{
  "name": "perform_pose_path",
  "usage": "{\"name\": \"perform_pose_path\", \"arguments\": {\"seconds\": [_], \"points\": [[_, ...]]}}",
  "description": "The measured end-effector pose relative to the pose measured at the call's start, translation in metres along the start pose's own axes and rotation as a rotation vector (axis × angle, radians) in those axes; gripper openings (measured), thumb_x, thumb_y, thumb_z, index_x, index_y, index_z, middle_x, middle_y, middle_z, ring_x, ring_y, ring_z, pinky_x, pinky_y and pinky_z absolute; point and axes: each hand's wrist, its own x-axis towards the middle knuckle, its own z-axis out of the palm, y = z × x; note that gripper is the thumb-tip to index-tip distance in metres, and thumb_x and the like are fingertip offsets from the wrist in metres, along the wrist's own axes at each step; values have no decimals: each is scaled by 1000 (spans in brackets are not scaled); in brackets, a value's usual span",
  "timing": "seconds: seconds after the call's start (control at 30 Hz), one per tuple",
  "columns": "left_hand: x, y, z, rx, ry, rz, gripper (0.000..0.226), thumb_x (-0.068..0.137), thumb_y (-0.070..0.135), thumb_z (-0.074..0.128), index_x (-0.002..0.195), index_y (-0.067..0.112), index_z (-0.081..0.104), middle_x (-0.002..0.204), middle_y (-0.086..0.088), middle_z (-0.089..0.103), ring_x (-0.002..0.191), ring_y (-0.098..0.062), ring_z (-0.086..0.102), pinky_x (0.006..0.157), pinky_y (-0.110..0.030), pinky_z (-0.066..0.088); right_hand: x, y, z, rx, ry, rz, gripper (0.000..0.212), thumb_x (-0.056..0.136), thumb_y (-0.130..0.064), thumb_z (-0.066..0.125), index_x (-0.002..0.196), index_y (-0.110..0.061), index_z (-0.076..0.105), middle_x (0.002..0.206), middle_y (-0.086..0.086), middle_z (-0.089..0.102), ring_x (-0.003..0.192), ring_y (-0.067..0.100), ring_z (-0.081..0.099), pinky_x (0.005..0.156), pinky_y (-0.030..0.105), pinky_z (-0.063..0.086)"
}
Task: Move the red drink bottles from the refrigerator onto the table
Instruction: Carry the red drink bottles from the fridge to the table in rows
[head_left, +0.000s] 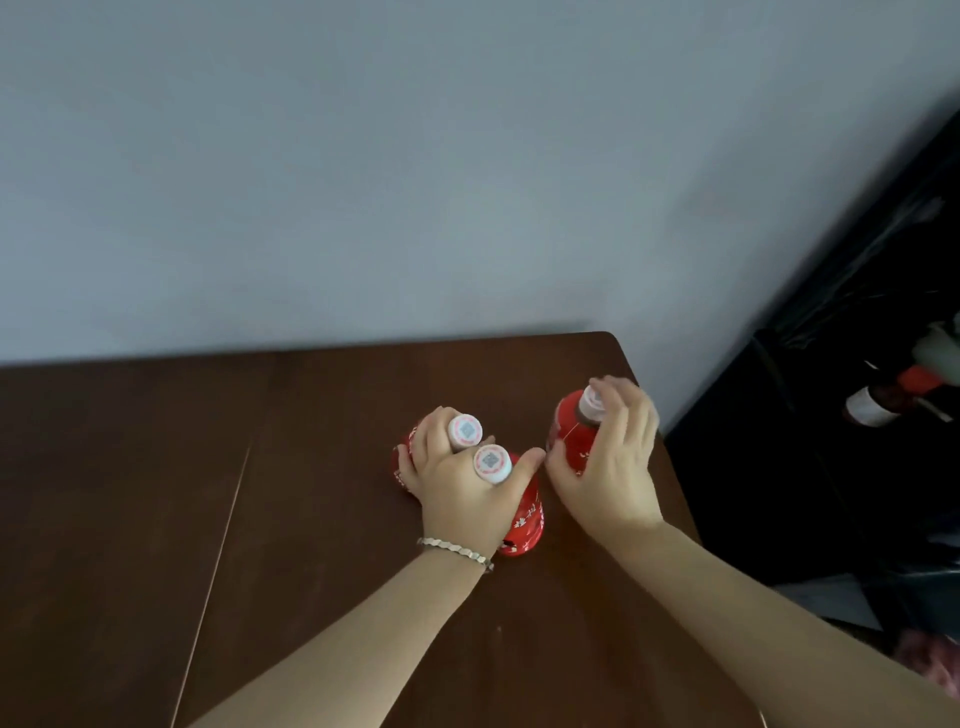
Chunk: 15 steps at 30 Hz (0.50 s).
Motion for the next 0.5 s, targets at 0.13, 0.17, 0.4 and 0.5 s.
{"name": "perform_pose_path", "arguments": {"seconds": [0.13,0.17,0.4,0.5], "points": [[-5,0,2,35,-53,-28,39,62,57,56,65,19,65,118,-4,54,127,-28,41,110,-56,19,-38,-23,-14,-13,-359,-164,71,73,-24,58,139,-11,34,127,13,49,118,25,45,91,40,49],[-5,1,0,43,-68,-48,40,65,55,52,70,18,66,121,-3,52,129,-27,38,110,-54,18,-43,-29,-13,-8,-505,-64,82,75,-30,63,146,-16,26,134,8,45,122,22,47,87,36,52],[10,-8,-30,212,-331,-67,56,78,52,61,130,34,50,149,1,14,141,-17,0,112,-42,14,-42,-49,15,9,-473,185,85,73,-39,74,145,-31,30,134,-7,48,110,20,59,79,33,51],[13,-25,-53,208,-352,-111,68,70,63,63,132,41,46,147,0,15,140,-22,6,112,-43,20,-38,-53,26,43,-480,311,75,77,-37,70,142,-34,32,142,-11,39,112,20,59,82,31,50]]}}
